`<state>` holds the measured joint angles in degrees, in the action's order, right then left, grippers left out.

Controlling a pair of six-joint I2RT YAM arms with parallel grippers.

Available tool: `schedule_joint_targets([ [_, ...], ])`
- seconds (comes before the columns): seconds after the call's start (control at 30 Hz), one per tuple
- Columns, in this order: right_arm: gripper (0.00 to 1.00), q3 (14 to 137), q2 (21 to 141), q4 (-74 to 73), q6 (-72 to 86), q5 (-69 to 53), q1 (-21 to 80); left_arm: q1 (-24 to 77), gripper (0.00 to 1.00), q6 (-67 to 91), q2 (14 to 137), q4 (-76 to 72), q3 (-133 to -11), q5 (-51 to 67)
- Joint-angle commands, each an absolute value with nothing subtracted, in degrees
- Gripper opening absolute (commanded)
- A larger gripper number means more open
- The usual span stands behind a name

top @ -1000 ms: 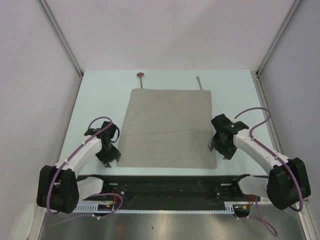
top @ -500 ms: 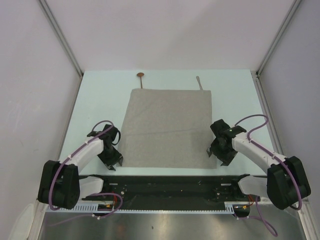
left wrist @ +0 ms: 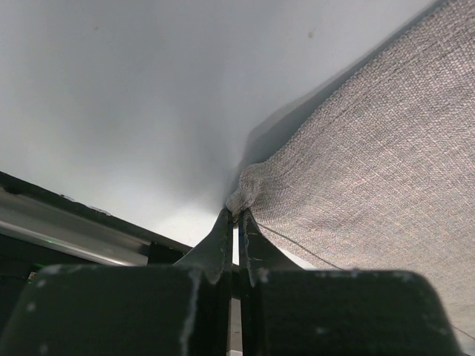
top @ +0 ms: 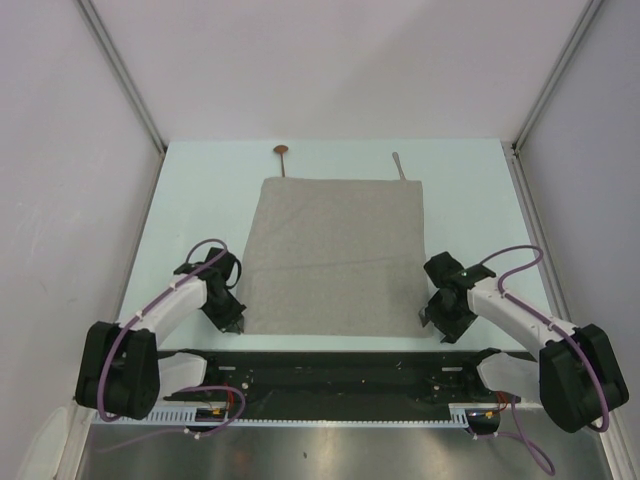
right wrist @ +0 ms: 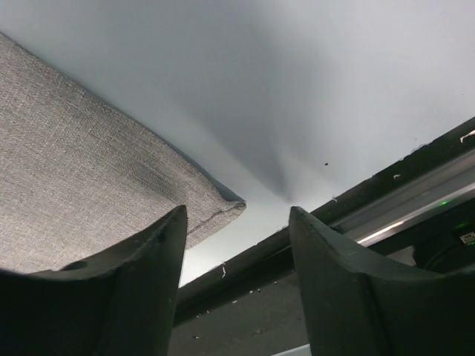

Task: Fold the napkin into a case and place the utensils inside
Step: Pick up the flattened napkin from the center of the board, then fold and flatten the napkin at the center of the board.

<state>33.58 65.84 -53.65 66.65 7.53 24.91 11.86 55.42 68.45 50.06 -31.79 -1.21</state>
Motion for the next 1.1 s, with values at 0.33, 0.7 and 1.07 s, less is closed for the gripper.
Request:
schedule_joint_targets([
  [0.33, 0.38, 30.94, 70.84, -47.64, 74.17, 8.17, 29.35, 11.78, 0.00, 55.02, 65.04, 50.27, -31.72, -0.79],
  [0.7, 0.00, 36.89, 57.67, -45.80, 66.47, 11.77, 30.67, 11.78, 0.00, 49.84, 56.71, 48.44, -36.82, -0.44],
  [1.07, 0.00, 64.93, 43.78, -37.00, 29.75, 12.92, 30.67, 11.78, 0.00, 38.68, 40.43, 33.14, -57.19, 5.36],
])
